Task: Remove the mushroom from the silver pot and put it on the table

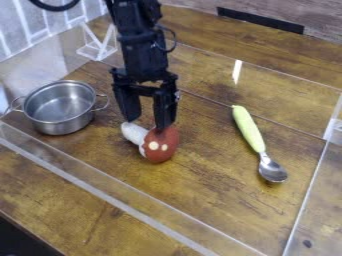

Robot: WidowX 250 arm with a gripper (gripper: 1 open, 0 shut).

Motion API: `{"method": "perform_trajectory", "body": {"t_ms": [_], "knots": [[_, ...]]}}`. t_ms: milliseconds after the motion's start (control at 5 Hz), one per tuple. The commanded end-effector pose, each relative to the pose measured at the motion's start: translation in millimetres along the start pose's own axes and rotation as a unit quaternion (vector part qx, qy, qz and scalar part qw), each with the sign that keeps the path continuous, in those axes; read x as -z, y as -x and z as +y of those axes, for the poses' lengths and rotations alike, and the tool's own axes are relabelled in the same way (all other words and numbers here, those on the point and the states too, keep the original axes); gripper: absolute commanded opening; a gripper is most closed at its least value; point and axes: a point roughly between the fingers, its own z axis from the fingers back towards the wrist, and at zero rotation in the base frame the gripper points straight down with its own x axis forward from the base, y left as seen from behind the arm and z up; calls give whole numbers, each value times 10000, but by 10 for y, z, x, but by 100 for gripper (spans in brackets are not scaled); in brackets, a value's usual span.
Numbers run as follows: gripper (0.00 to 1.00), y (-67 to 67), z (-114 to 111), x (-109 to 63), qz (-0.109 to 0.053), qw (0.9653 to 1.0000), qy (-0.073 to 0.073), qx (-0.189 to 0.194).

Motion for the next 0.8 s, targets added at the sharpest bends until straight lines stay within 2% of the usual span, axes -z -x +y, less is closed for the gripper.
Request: {"method": "perform_trajectory", "body": {"t_ms": [0, 200, 400, 600], "knots": [[100, -28, -132, -530, -609, 9978, -243, 4], [100, 48, -170, -785, -855, 9948, -472, 282], [100, 107, -145, -859, -1022, 9914, -634, 512], [100, 180, -216, -855, -1042, 9911, -673, 476]]}}
